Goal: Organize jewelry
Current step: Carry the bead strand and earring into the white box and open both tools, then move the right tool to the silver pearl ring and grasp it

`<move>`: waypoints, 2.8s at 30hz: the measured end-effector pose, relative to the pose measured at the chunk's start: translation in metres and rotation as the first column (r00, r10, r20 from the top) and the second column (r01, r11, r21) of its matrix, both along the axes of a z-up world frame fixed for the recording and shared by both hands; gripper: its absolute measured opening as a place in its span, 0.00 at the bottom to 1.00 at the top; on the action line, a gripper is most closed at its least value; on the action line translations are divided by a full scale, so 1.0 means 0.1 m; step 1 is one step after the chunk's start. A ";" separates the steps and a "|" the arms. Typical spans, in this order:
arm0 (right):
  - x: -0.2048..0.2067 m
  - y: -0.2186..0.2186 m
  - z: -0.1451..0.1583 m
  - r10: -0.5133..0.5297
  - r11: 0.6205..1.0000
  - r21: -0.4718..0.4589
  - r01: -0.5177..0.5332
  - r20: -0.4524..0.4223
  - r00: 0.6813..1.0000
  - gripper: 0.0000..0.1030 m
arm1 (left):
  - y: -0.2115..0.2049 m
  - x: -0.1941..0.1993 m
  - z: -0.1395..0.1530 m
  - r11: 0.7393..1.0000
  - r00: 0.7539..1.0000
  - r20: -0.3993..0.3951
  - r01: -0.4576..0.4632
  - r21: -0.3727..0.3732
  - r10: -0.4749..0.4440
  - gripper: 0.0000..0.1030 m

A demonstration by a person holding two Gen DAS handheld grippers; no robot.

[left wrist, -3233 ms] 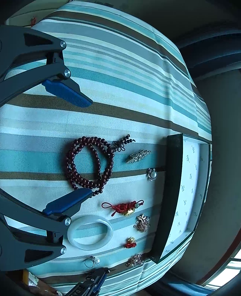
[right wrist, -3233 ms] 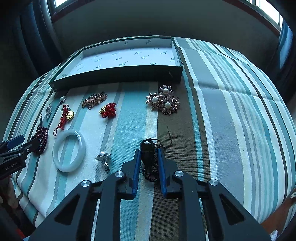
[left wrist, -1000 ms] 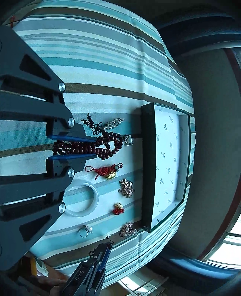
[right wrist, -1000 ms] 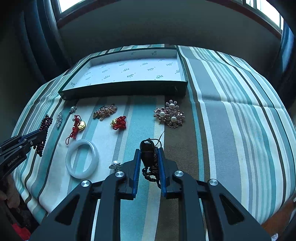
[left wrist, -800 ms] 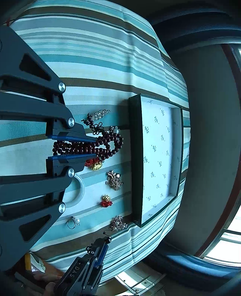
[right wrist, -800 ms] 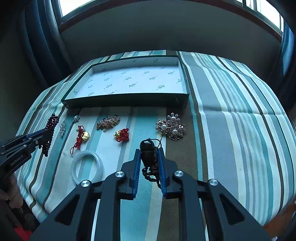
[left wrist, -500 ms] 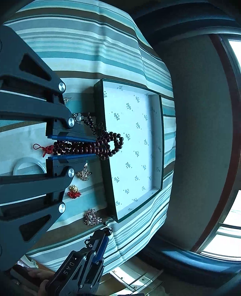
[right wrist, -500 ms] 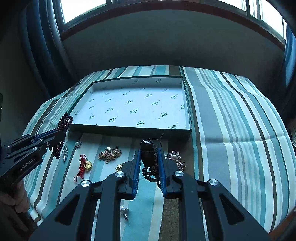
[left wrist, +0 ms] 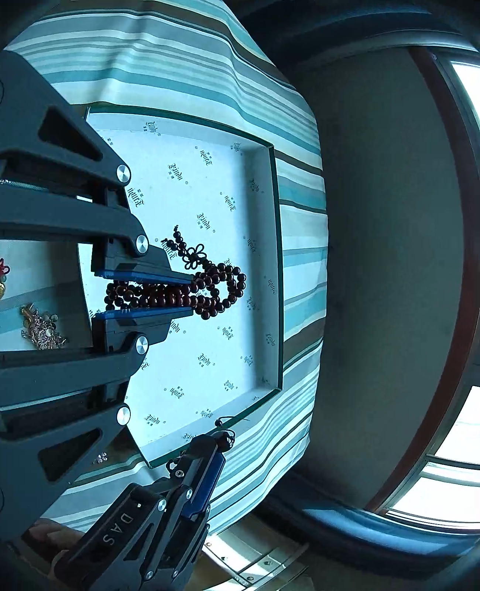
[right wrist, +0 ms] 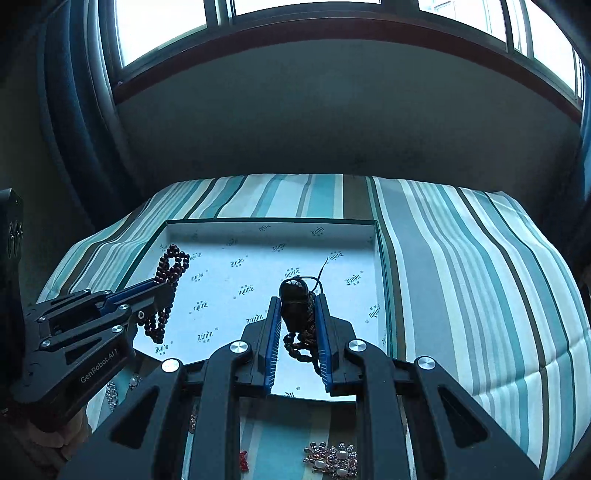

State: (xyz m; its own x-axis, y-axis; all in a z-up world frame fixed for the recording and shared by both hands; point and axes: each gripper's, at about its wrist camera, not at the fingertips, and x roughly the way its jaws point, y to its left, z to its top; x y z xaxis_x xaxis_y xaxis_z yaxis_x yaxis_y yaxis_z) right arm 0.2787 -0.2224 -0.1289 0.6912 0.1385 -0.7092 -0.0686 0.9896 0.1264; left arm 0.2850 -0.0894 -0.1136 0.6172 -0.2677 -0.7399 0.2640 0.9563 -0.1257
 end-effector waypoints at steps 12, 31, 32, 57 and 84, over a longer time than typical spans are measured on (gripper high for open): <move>0.14 0.01 -0.64 -0.002 0.999 -0.042 -0.004 -0.142 0.990 0.19 | -0.02 0.10 -0.58 0.999 0.994 -0.105 -0.023 0.045 0.028 0.11; 0.11 -0.01 -0.56 -0.009 0.998 -0.062 0.001 -0.125 0.992 0.47 | 0.01 0.06 -0.60 0.997 0.995 -0.093 -0.032 0.068 0.038 0.57; 0.11 -0.01 -0.53 -0.009 0.998 -0.062 0.001 -0.122 0.993 0.47 | 0.01 0.05 -0.59 0.997 0.995 -0.090 -0.035 0.071 0.041 0.61; -1.06 0.23 -0.23 0.051 0.997 -0.054 -0.060 -0.142 0.988 0.47 | 0.48 -1.09 -0.12 0.992 0.995 -0.053 -0.079 0.103 0.085 0.70; -1.58 0.45 -0.54 0.102 0.993 -0.034 -0.114 -0.244 0.964 0.41 | 0.71 -1.71 -0.38 0.987 0.982 -0.147 -0.105 0.118 0.122 0.70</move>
State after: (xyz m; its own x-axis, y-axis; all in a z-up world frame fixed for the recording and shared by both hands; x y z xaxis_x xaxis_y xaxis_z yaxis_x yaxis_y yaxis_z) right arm 0.1209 -0.1778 -0.1831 0.4816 0.1649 -0.8607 -0.1488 0.9833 0.1052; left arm 0.1142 -0.0185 -0.1519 0.5160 -0.1151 -0.8488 0.1386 0.9891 -0.0498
